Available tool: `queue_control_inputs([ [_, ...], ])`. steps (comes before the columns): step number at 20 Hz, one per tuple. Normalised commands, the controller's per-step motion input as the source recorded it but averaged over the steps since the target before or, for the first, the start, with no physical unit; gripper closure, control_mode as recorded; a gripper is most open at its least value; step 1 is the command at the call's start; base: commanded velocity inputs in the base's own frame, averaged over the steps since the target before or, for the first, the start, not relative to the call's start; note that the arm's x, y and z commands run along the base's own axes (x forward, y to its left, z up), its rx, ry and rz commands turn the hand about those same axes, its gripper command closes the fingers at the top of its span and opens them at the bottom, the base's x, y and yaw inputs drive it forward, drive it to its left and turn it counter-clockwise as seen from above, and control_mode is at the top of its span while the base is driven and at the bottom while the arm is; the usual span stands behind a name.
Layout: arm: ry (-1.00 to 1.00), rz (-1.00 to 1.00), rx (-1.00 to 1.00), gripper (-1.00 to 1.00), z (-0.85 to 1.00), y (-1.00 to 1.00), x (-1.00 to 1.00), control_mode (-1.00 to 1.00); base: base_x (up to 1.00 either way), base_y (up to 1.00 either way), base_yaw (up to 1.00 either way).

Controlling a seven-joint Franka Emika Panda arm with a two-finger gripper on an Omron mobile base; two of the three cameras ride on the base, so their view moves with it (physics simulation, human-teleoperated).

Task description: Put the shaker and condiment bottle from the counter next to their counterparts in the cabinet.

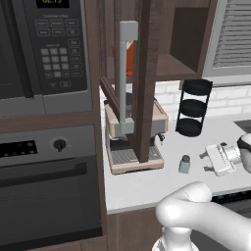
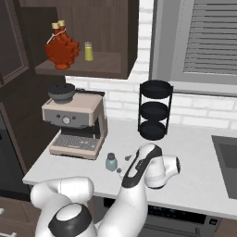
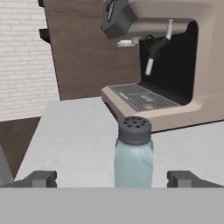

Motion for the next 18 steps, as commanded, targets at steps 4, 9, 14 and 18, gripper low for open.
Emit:
queue_control_inputs([
  [4,0.0,0.0,0.0,-1.0,0.0,0.0,0.07,-1.0,0.0,0.0,0.0],
  [9,0.0,0.0,0.0,-1.0,-0.01,0.0,0.0,-1.0,0.0,0.0,0.0],
  [14,0.0,0.0,0.0,-1.0,-0.18,0.05,0.11,-1.0,0.0,0.0,0.0],
  [18,0.0,0.0,0.0,-1.0,-0.29,0.11,0.17,-1.0,0.0,0.0,0.0],
])
